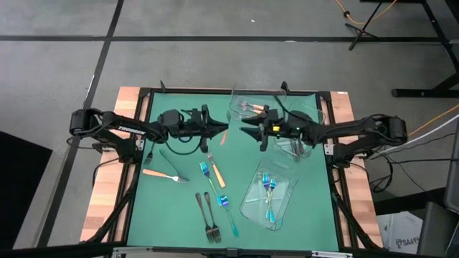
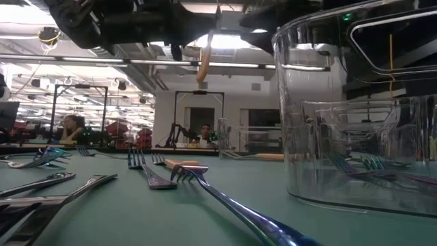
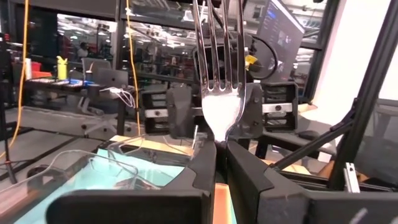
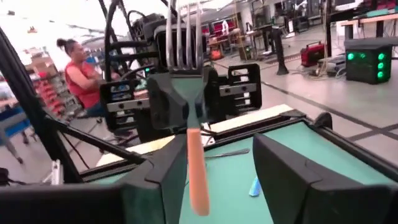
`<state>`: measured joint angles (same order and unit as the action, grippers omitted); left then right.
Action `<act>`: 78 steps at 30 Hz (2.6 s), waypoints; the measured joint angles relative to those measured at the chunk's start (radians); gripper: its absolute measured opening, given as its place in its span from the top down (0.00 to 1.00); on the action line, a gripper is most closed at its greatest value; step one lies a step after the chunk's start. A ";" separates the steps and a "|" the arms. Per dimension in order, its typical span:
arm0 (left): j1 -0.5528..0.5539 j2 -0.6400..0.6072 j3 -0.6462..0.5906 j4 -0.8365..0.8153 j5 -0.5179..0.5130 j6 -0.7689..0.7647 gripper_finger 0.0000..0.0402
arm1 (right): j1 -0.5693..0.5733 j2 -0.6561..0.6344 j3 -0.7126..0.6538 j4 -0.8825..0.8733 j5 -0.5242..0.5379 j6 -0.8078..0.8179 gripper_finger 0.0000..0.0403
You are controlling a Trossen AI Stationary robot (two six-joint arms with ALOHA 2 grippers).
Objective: Sort silverware by color (type)
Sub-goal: Put the orange fork into the top transparent bin
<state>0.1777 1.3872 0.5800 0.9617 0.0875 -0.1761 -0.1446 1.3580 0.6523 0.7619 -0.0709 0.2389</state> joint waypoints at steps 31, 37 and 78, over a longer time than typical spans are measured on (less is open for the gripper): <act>-0.031 0.000 0.000 0.099 0.222 0.057 0.94 | 0.001 0.255 0.290 -0.167 -0.415 -0.176 0.58; -0.030 0.000 0.000 0.102 0.221 0.057 0.94 | 0.001 0.263 0.311 -0.165 -0.483 -0.195 0.58; -0.031 0.000 0.000 0.086 0.184 0.057 0.94 | 0.000 0.262 0.310 -0.169 -0.463 -0.192 0.99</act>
<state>0.1471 1.3872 0.5797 1.0481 0.2710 -0.1196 -0.1444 1.6204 0.9619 0.5934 -0.5343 0.0471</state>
